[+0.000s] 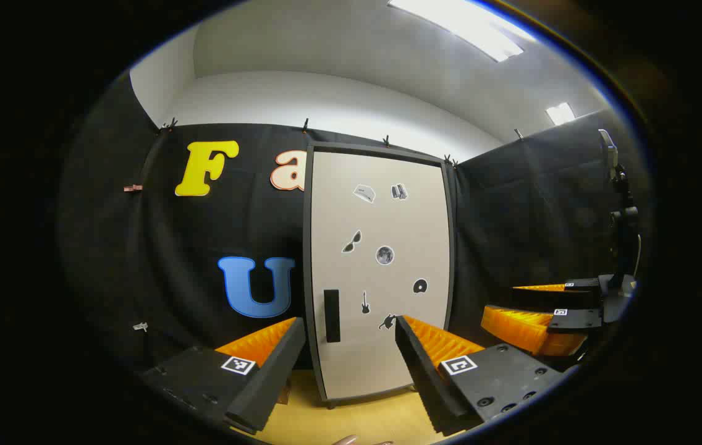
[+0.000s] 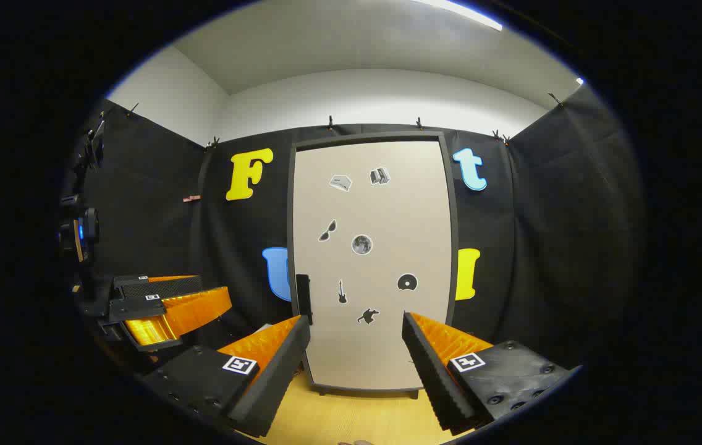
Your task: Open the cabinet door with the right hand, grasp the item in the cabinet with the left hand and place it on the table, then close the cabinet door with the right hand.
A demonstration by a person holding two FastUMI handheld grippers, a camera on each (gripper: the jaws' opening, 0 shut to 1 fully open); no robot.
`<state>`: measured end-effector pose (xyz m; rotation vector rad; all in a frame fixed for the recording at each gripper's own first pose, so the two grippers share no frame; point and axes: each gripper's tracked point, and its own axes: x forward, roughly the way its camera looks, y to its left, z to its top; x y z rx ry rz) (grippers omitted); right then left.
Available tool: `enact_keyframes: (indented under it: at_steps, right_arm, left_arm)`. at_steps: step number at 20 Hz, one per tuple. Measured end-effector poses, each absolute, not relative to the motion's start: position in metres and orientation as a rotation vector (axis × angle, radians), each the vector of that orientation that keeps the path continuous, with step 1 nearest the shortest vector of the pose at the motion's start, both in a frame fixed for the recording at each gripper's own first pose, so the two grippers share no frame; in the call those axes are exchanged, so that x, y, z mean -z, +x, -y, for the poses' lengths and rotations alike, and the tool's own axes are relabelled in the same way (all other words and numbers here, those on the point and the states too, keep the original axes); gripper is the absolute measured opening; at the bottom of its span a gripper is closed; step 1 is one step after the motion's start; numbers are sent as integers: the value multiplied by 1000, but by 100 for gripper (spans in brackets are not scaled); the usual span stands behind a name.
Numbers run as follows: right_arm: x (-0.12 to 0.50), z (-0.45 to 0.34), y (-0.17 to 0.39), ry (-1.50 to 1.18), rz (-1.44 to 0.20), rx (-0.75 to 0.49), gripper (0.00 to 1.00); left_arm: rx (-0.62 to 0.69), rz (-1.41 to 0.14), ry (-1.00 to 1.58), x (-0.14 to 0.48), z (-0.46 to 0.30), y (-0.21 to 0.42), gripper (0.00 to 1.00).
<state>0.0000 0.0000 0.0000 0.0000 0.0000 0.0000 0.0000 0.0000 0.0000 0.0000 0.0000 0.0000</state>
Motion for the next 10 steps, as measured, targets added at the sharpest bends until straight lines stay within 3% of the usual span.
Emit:
enact_keyframes:
  at_steps: [10]
  right_arm:
    - [3,1,0,-8,-11,13,98]
  left_arm:
    - [6,-7,3,5,0,0,93]
